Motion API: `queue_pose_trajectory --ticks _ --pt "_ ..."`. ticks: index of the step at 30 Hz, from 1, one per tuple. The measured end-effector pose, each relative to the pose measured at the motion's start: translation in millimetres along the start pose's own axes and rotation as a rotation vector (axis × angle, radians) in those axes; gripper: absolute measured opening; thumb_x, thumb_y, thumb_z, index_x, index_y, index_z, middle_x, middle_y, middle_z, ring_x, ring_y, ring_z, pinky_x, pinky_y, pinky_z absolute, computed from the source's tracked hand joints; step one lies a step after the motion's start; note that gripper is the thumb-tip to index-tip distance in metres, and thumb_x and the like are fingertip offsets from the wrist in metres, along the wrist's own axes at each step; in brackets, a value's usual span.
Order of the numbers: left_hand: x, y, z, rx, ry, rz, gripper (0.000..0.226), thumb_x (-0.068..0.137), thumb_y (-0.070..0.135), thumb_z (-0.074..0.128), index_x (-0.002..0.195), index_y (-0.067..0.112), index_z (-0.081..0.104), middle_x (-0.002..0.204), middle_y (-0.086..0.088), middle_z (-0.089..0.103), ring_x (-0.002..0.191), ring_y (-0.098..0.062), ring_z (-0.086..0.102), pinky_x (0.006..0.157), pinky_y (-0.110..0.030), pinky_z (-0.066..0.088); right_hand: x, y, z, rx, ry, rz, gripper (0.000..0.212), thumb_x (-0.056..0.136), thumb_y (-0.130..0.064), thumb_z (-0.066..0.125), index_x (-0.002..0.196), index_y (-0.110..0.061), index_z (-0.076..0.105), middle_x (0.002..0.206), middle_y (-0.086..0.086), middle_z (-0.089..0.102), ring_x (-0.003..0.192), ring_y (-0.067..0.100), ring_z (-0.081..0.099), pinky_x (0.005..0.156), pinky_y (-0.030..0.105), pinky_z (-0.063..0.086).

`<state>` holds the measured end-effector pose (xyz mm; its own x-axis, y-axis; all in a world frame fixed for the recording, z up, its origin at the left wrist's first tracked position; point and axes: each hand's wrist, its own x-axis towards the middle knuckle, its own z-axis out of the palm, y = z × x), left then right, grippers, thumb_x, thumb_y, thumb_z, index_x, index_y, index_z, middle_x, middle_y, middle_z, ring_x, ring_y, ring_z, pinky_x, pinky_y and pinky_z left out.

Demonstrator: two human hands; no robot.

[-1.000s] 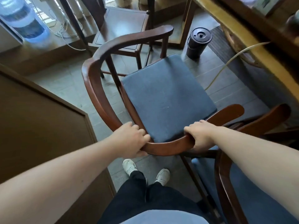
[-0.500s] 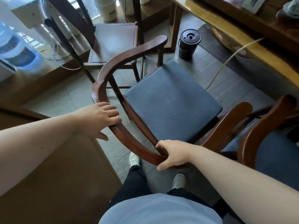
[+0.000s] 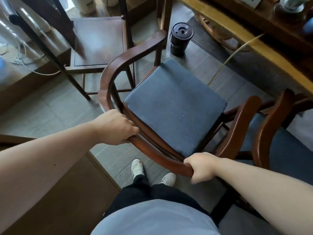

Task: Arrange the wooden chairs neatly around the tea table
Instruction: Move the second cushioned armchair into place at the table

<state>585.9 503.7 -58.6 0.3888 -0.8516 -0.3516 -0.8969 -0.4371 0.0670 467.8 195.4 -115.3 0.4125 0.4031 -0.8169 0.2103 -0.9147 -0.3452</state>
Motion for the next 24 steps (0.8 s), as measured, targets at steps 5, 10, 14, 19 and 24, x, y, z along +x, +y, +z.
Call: queue_pose_trajectory --ticks 5,10,14,19,24 --pt "33 32 -3 0.079 0.117 0.130 0.033 0.064 0.047 0.078 0.070 0.024 0.056 0.056 0.009 0.060 0.048 -0.018 0.059 0.043 -0.021 0.039 -21 48 5 -0.131 0.064 0.026 0.030 0.062 -0.043 0.066 0.085 -0.028 0.057 0.085 -0.003 0.068 0.088 0.026 0.065 0.071 0.032 0.049" --pt "55 31 -14 0.157 0.162 0.207 0.037 0.055 0.050 0.084 0.068 0.025 0.059 0.051 0.011 0.057 0.043 -0.013 0.056 0.042 -0.018 0.028 -29 70 6 -0.170 0.204 0.033 0.031 0.063 -0.042 0.066 0.087 -0.024 0.058 0.087 -0.001 0.070 0.090 0.026 0.065 0.073 0.031 0.047" --pt "60 8 -22 0.196 0.105 0.177 0.038 0.064 0.053 0.078 0.079 0.025 0.057 0.059 0.010 0.062 0.052 -0.019 0.061 0.043 -0.025 0.037 -21 61 2 -0.139 0.265 0.049 0.025 0.067 -0.040 0.066 0.086 -0.025 0.059 0.091 0.000 0.070 0.092 0.027 0.065 0.071 0.032 0.045" --pt "74 -13 -31 0.226 0.034 0.067 0.034 0.080 0.058 0.062 0.097 0.030 0.056 0.082 0.010 0.068 0.076 -0.019 0.066 0.058 -0.031 0.046 -8 52 -2 -0.072 0.301 0.098 0.026 0.069 -0.039 0.064 0.089 -0.024 0.061 0.096 0.001 0.071 0.096 0.027 0.065 0.074 0.031 0.046" --pt "95 -31 -44 0.196 -0.125 -0.015 0.036 0.084 0.062 0.051 0.104 0.032 0.050 0.099 0.012 0.067 0.091 -0.016 0.064 0.071 -0.033 0.052 -4 61 -15 -0.035 0.329 0.102 0.024 0.072 -0.046 0.067 0.081 -0.026 0.057 0.090 0.000 0.071 0.091 0.026 0.066 0.068 0.031 0.044"
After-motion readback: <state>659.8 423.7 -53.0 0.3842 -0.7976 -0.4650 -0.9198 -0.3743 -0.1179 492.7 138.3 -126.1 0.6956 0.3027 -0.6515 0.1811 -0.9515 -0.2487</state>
